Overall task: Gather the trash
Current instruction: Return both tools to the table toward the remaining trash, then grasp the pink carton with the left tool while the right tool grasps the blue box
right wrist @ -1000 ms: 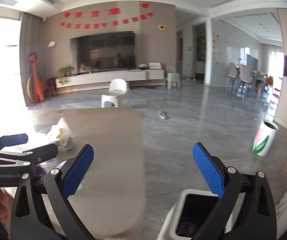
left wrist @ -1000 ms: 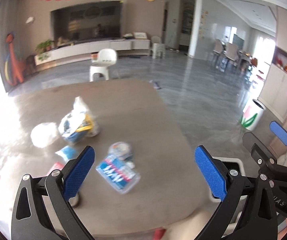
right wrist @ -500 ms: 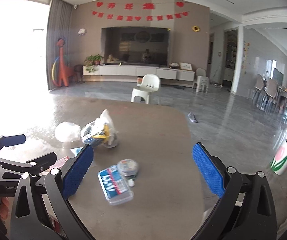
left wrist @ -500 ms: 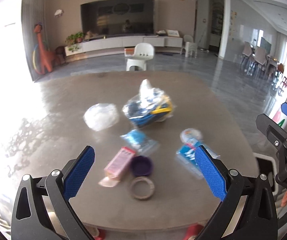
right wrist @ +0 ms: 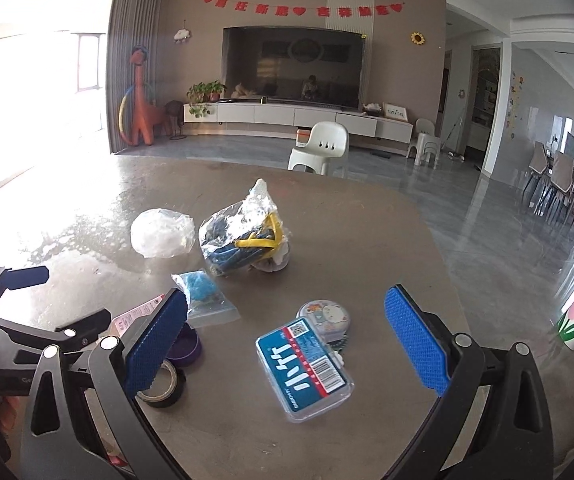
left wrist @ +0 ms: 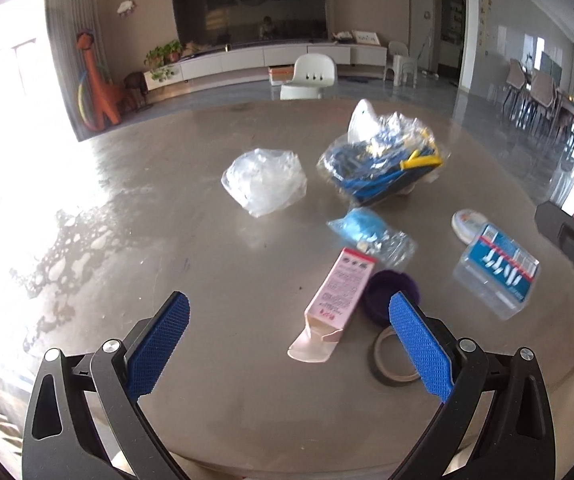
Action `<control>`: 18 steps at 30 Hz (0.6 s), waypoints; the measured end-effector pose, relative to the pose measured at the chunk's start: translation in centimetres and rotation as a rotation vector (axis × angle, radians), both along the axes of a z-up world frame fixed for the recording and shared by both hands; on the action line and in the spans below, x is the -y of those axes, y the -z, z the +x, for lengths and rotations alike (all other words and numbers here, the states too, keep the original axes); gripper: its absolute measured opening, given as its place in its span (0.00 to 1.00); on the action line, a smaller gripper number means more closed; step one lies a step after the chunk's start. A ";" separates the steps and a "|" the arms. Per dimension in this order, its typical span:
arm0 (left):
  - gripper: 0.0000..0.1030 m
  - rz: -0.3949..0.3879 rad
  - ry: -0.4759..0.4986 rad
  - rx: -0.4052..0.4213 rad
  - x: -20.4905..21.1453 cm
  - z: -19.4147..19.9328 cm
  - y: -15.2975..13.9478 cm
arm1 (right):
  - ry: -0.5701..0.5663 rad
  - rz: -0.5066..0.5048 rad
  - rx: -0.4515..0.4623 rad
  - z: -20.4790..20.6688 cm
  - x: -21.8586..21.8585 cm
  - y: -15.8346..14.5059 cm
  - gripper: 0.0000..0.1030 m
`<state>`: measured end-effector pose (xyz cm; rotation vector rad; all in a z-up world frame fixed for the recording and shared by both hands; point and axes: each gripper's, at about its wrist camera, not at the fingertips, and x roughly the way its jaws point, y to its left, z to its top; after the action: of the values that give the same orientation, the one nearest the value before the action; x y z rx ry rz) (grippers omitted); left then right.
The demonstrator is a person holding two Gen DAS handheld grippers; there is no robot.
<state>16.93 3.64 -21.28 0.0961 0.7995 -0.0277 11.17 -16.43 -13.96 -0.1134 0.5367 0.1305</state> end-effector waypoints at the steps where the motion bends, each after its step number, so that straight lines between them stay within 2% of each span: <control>1: 0.95 0.011 0.005 -0.011 0.1 0.3 0.5 | -0.002 -0.003 0.000 0.0 -0.2 0.1 0.96; 4: 0.95 0.044 0.025 -0.040 0.2 1.2 2.1 | -0.008 -0.016 -0.001 0.2 -0.7 0.4 0.96; 8: 0.95 0.009 0.043 -0.053 0.4 2.0 2.7 | -0.016 -0.042 -0.003 0.4 -1.4 1.0 0.96; 11: 0.94 0.011 0.058 -0.055 0.7 2.5 3.1 | -0.022 -0.049 -0.008 0.5 -1.5 1.3 0.96; 13: 0.90 -0.001 0.072 -0.069 0.8 2.6 3.5 | -0.024 -0.047 -0.010 0.6 -1.4 1.5 0.96; 16: 0.71 0.002 0.096 -0.122 1.4 3.1 4.5 | -0.018 -0.037 -0.018 1.0 -1.2 1.9 0.96; 18: 0.47 0.004 0.110 -0.155 1.8 3.2 5.1 | -0.015 -0.021 -0.025 1.1 -0.9 2.0 0.96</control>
<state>20.16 1.83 -26.40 0.1426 0.9488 -0.1393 12.27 -15.56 -15.99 -0.1362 0.5620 0.1406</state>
